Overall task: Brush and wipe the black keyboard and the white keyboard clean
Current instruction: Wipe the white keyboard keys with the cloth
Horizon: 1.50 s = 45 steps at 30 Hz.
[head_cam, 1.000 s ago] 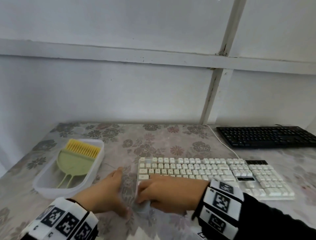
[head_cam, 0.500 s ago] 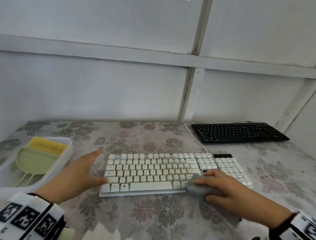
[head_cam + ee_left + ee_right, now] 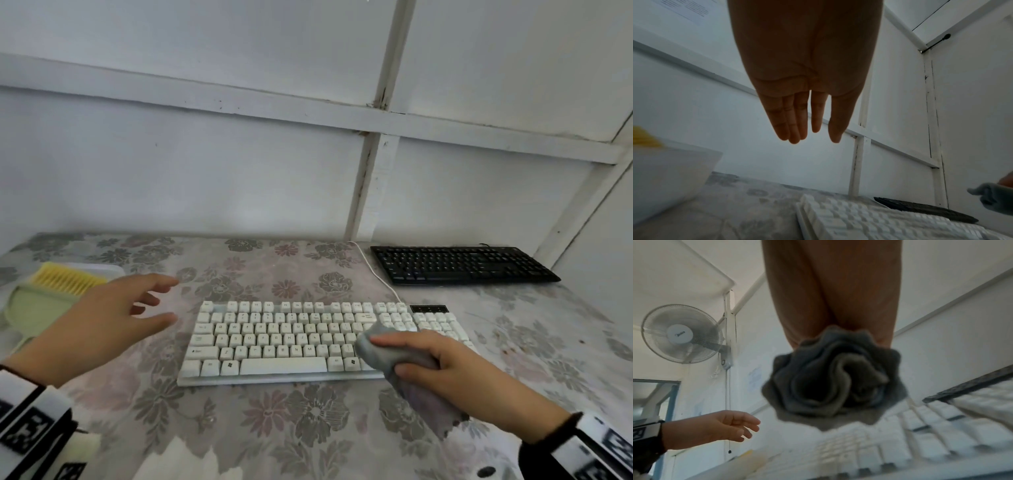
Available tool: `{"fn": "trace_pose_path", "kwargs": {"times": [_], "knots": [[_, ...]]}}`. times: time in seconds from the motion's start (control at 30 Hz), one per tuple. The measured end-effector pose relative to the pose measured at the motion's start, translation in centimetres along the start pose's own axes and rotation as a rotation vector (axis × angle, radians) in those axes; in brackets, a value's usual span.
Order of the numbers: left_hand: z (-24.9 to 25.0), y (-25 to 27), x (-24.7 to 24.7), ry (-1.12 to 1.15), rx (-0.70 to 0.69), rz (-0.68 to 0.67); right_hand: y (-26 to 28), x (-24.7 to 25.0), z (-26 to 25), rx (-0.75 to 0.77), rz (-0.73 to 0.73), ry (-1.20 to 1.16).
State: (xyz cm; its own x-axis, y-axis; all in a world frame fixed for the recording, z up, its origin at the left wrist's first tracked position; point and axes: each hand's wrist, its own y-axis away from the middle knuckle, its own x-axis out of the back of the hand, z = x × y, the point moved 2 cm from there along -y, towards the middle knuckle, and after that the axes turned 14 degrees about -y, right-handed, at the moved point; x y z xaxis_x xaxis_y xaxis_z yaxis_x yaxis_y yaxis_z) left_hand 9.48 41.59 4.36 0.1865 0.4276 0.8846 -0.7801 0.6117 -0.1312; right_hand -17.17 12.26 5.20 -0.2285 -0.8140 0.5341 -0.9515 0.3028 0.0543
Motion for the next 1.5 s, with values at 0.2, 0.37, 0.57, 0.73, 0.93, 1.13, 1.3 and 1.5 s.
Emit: {"fn": "trace_pose_path", "kwargs": {"times": [0.2, 0.37, 0.57, 0.73, 0.93, 1.13, 1.3, 1.5], "knots": [[-3.5, -1.2, 3.5, -0.038, -0.038, 0.012, -3.4, -4.8, -5.1, 0.012, -0.007, -0.148], [-7.0, -1.7, 6.5, -0.078, -0.05, -0.007, -7.6, -10.4, -9.5, 0.04, -0.027, -0.274], [-12.4, -1.8, 9.1, -0.174, -0.001, -0.029, -13.1, -17.5, -13.8, 0.063, -0.056, -0.337], [-15.9, -2.0, 9.4, -0.27, 0.035, -0.119, -16.7, -22.3, -16.7, 0.016, -0.081, -0.463], [-16.7, -2.4, 8.2, -0.244, 0.06, -0.042, -19.7, -26.5, -18.3, 0.009, -0.078, -0.474], [-16.4, -2.3, 7.6, -0.422, 0.08, -0.117, -21.0, -29.2, -17.9, -0.02, -0.07, -0.421], [-15.5, -2.3, 7.7, -0.375, 0.119, -0.158, -21.8, -30.4, -17.4, -0.036, -0.039, -0.385], [-14.9, -2.8, 6.3, -0.286, 0.123, -0.256, -22.2, -30.7, -17.4, -0.025, -0.029, -0.36]]}}
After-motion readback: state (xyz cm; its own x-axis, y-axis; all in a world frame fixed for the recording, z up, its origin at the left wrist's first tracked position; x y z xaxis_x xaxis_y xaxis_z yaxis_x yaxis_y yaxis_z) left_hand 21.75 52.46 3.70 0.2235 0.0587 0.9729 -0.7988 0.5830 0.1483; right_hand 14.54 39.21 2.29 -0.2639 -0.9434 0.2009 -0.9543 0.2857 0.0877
